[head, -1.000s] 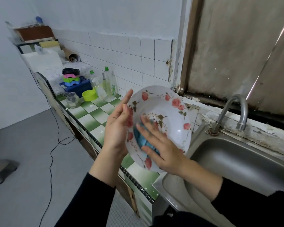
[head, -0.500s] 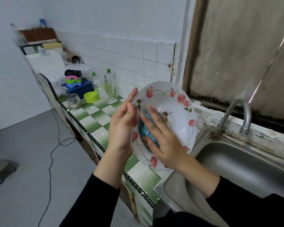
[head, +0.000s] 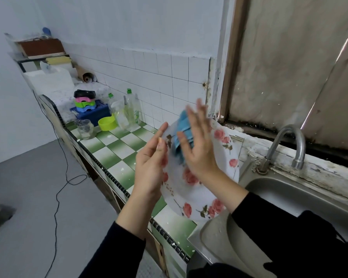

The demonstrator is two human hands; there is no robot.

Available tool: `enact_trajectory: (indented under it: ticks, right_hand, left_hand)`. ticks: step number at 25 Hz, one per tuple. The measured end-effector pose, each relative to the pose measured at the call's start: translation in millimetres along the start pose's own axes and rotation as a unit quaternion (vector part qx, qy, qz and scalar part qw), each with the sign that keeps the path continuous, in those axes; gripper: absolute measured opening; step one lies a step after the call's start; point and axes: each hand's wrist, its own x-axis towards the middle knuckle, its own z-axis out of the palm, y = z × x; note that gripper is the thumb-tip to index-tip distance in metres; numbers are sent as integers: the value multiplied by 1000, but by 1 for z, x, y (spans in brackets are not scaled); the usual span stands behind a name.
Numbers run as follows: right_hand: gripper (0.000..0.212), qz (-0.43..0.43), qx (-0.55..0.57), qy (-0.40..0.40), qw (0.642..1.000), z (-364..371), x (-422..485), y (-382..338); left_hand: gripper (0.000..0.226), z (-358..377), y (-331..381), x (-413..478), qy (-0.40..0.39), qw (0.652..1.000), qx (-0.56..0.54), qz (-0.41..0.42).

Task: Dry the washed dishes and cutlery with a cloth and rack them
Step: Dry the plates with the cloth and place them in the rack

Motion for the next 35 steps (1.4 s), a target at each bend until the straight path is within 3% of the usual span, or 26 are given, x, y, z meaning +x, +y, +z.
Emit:
enact_trajectory:
  ticks: [2,3,8,11,14,18,20,22,25,28,31,35]
  right_hand:
    - [54,111,18,98,989,-4,14,-3]
    - [54,133,36,102,985,-3,17,-9]
    - [57,31,92,-147,984,6,-43,-39]
    - [61,-76,-30,-203,976,-16,-71,8]
    - [57,-17,-134,-102,986,-39,-68,60]
    - [50,68,-79,65,992,-40,-8,54]
    - [56,90,-23,90,992,-18,9,20]
    - [57,74,21,20,997,5,-1,-13]
    - [58,40,68,-170,982,14,-47,-33]
    - [59,5,-44,-248,968,-12,-81,-2]
    - [54,101,-149,-174,968,-42,-77,36]
    - [57,118,-117,33,986,-46,-23,33]
  left_hand:
    - [33,0,-2,1,-12,999,39,6]
    - [33,1,-4,2,-14,999,47,8]
    - [33,-7,3,17,24,998,-46,-36]
    - [33,-20,5,20,34,999,-19,-28]
    - [30,-23,3,18,46,998,-20,-32]
    - [29,-9,1,11,-11,1000,5,-14]
    - [31,3,-3,6,-30,999,44,-3]
    - [31,3,-7,8,-11,999,40,-6]
    - [33,-17,-5,17,60,998,-9,-26]
    - [29,-37,-2,23,85,996,4,-8]
    - [27,-39,-4,20,95,995,14,-15]
    - [28,-27,-3,5,19,1000,12,-13]
